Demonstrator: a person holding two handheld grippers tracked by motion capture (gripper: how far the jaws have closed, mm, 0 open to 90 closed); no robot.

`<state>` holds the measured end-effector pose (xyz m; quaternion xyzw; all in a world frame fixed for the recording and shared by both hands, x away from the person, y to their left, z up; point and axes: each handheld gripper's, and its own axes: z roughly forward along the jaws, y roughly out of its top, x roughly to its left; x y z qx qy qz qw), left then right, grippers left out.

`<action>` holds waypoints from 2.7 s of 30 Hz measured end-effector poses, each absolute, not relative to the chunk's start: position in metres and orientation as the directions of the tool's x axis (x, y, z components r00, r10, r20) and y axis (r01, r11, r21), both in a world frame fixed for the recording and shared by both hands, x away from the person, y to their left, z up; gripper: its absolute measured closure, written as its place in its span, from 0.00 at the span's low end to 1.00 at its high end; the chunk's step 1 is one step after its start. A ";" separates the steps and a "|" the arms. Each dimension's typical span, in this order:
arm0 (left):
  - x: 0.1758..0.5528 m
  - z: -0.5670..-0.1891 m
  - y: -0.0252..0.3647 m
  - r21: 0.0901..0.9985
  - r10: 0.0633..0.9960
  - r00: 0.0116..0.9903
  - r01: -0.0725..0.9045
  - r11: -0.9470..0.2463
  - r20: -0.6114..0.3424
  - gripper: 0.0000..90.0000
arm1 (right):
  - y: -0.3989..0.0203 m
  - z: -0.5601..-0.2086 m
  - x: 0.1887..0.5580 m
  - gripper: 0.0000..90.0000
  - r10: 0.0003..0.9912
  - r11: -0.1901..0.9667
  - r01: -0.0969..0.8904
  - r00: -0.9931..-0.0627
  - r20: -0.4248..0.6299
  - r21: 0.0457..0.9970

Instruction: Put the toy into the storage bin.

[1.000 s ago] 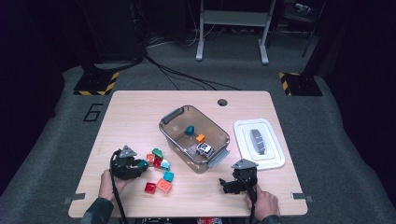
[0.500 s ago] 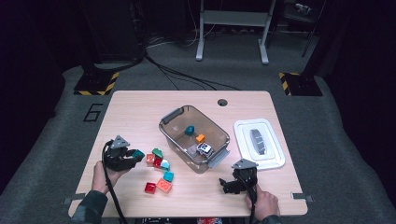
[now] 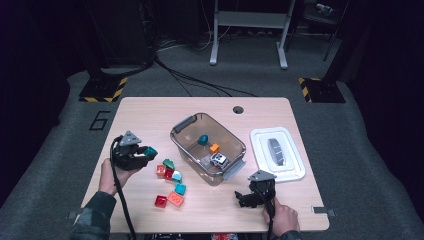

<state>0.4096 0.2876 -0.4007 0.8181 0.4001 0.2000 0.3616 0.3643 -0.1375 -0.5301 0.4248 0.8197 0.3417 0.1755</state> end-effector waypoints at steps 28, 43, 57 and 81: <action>0.454 -0.357 0.227 0.747 0.739 0.665 0.437 -0.501 0.107 0.66 | -0.138 -0.530 0.364 0.00 0.816 0.406 0.576 -0.578 0.003 0.709; 0.469 -0.374 0.201 0.717 0.723 0.685 0.459 -0.526 0.091 0.66 | -0.138 -0.530 0.364 0.00 0.816 0.406 0.576 -0.578 0.002 0.710; 0.471 -0.385 0.197 0.679 0.724 0.684 0.488 -0.548 0.092 0.55 | -0.138 -0.530 0.364 0.00 0.816 0.405 0.576 -0.578 0.003 0.710; 0.424 -0.400 0.263 0.735 0.790 0.610 0.513 -0.444 0.052 0.14 | -0.138 -0.530 0.364 0.00 0.816 0.406 0.575 -0.578 0.001 0.710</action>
